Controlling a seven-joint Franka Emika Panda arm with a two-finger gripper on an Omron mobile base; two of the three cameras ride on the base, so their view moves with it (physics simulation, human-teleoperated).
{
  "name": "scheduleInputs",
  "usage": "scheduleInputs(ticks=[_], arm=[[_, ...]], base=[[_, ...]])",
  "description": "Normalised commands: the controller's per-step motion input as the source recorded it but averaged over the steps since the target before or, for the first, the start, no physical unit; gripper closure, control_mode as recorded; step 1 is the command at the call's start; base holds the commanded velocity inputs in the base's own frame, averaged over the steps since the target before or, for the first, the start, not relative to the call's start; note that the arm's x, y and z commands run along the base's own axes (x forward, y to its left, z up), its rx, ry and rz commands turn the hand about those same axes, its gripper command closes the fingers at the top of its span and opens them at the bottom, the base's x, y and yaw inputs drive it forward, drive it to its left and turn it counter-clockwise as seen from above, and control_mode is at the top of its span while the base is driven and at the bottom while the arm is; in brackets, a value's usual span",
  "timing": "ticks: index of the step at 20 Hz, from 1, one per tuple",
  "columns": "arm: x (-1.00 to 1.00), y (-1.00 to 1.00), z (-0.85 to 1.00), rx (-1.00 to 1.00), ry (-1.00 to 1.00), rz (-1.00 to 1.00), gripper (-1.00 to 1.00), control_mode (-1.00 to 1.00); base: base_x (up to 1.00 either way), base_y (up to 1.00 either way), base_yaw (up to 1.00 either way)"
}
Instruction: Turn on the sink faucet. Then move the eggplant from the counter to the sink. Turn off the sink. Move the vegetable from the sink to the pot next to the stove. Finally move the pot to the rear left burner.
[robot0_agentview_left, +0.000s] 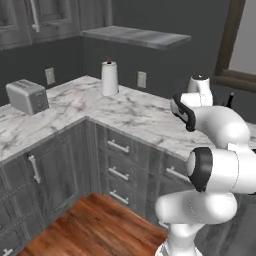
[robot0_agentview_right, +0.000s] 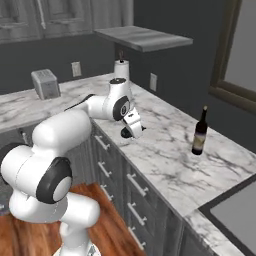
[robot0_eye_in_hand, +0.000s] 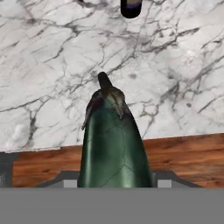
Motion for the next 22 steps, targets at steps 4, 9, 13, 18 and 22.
scheduleInputs(ticks=[4,9,13,18,22], arm=[[0.0,0.0,0.0,0.0,0.0,0.0,1.0,1.0],[0.0,0.0,0.0,0.0,0.0,0.0,1.0,1.0],[0.0,0.0,0.0,0.0,0.0,0.0,1.0,1.0],[0.0,0.0,0.0,0.0,0.0,0.0,1.0,1.0],[0.0,0.0,0.0,0.0,0.0,0.0,1.0,1.0]], base=[[-0.01,0.52,0.38],[0.0,0.5,0.38],[0.0,0.43,0.38],[0.0,0.42,0.38],[0.0,0.42,0.39]])
